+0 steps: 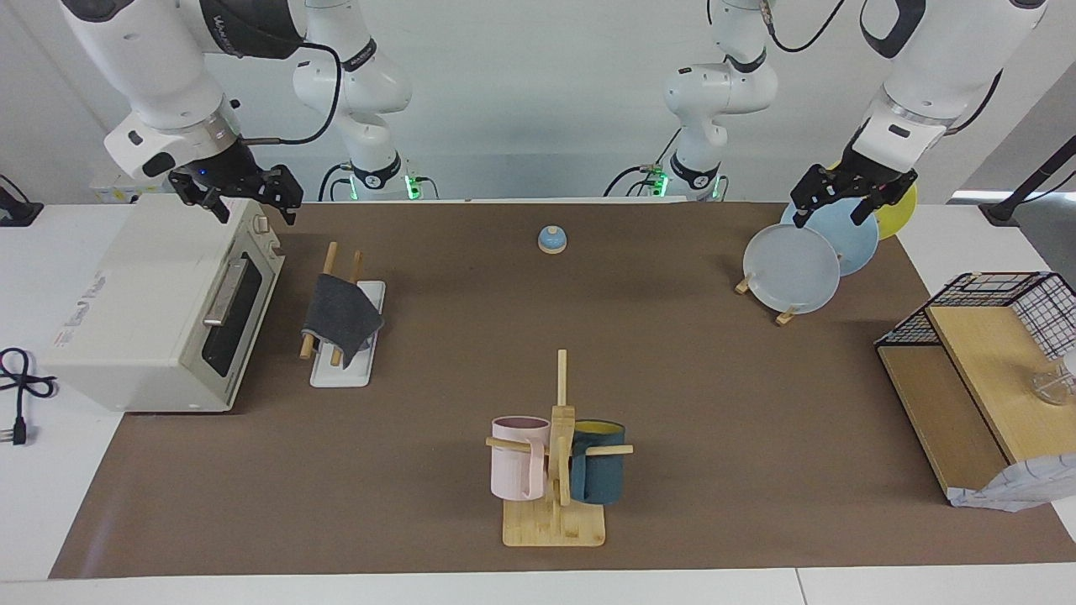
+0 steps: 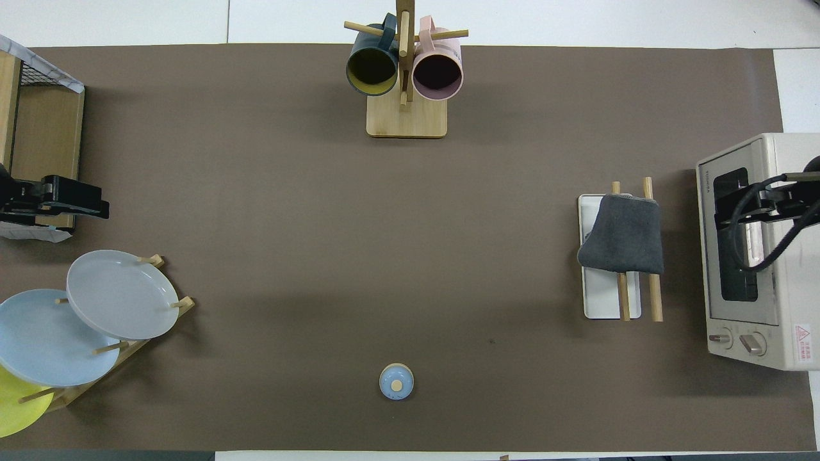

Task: Fold towel and hang on rack

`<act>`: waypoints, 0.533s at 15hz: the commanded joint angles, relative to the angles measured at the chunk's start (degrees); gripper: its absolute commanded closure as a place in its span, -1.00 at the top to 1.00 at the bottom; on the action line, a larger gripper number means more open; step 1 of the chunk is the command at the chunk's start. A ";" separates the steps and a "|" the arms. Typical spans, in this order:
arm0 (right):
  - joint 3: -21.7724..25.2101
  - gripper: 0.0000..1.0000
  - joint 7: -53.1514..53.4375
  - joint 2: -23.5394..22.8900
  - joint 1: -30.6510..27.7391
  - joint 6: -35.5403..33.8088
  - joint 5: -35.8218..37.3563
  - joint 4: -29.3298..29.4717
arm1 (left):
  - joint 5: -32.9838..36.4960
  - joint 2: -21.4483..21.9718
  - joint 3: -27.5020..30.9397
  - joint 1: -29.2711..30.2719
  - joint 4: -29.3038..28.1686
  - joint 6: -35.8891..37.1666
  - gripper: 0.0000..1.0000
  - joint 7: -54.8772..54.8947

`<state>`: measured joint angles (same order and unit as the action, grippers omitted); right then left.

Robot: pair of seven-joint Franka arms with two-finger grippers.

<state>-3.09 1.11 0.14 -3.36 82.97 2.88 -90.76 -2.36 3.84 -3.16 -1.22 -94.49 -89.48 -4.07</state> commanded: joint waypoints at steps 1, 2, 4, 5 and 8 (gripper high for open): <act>1.32 1.00 1.09 -1.20 0.46 -2.63 -0.33 2.69 | 1.13 0.12 0.43 -0.45 0.00 0.62 1.00 0.38; 1.33 1.00 1.09 -0.68 0.19 -2.55 -0.59 2.69 | 1.13 0.12 0.43 -0.45 0.00 0.62 1.00 0.38; 1.15 1.00 1.26 0.03 0.54 -2.11 -0.50 2.78 | 1.13 0.12 0.43 -0.45 0.00 0.71 1.00 0.38; 0.98 1.00 1.26 0.12 0.54 -2.20 -0.85 2.78 | 1.05 0.12 0.43 -0.45 0.00 0.71 1.00 0.38; 1.06 1.00 2.14 -0.06 0.54 -2.11 -0.42 3.13 | 1.13 0.21 0.43 -0.45 0.00 0.71 1.00 0.38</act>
<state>-1.92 1.75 0.21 -2.69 81.90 2.81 -88.49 -2.36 3.84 -3.16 -1.22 -94.49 -89.47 -4.07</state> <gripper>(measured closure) 0.000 0.000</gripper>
